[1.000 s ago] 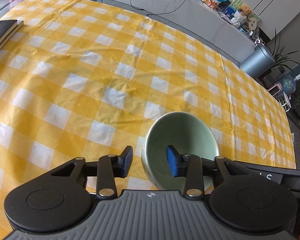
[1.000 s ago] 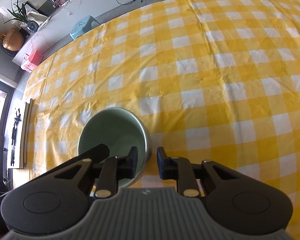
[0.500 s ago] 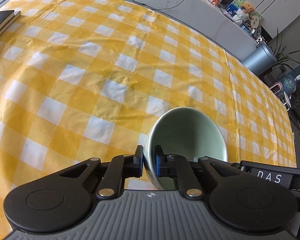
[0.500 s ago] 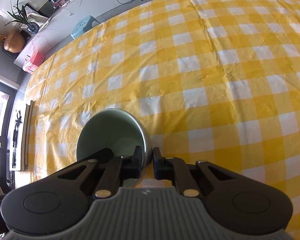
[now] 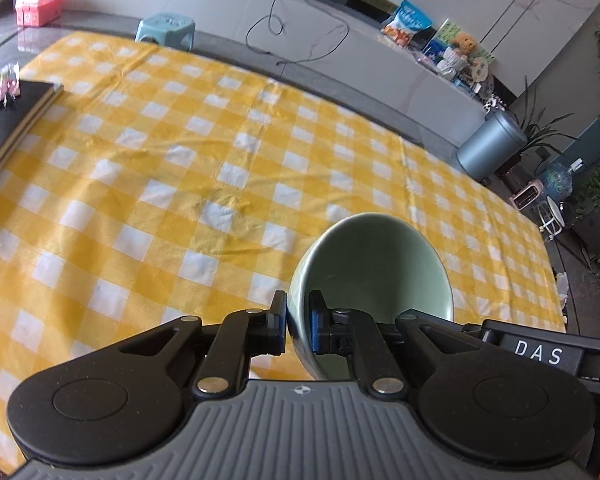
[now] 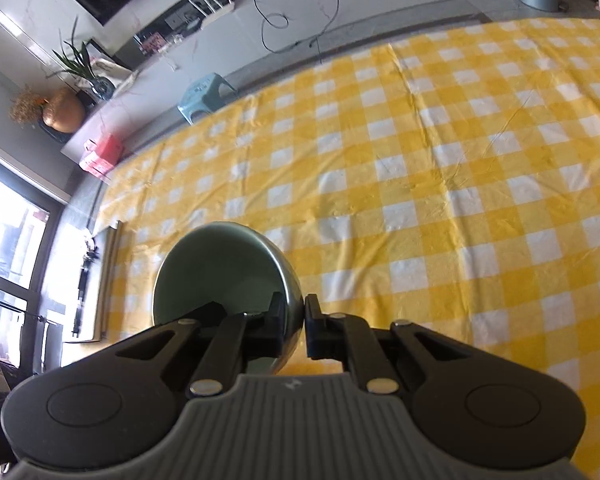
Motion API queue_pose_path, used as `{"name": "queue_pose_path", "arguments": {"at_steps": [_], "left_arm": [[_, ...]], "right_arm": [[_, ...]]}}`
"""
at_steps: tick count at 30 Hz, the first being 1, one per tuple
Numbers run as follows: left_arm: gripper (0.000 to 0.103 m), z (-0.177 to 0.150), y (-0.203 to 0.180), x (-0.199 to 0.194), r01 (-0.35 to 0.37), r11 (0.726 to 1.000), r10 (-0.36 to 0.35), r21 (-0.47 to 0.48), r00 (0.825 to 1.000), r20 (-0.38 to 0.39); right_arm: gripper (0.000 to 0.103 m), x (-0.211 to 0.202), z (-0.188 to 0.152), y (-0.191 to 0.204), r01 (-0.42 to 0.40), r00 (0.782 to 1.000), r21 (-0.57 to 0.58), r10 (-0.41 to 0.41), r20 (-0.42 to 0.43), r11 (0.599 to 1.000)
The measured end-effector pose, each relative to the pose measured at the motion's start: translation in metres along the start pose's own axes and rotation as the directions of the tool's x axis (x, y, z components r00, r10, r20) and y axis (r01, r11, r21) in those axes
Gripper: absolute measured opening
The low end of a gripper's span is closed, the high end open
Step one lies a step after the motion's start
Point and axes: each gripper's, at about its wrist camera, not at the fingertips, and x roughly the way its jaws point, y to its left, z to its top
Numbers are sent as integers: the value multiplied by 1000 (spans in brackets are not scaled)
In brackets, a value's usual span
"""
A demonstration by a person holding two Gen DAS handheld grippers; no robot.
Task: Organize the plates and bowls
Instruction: 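Lower the green bowl into the orange bowl and open both grippers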
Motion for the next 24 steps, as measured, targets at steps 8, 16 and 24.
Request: {"name": "queue_pose_path", "arguments": {"at_steps": [8,16,24], "left_arm": [[11,-24,-30,-54,43,999,-46,31,996,76],[12,-69,-50,-64,101,994,-102,47,994,26],[11,-97,-62,-50,110,992,-107,64,993,-39]], "right_arm": [[8,-76,-29,-4,-49,994,0,49,94,999],[8,-120,-69,-40,-52,992,43,46,120,998],[7,-129,-103,-77,-30,992,139,12,125,990]]}}
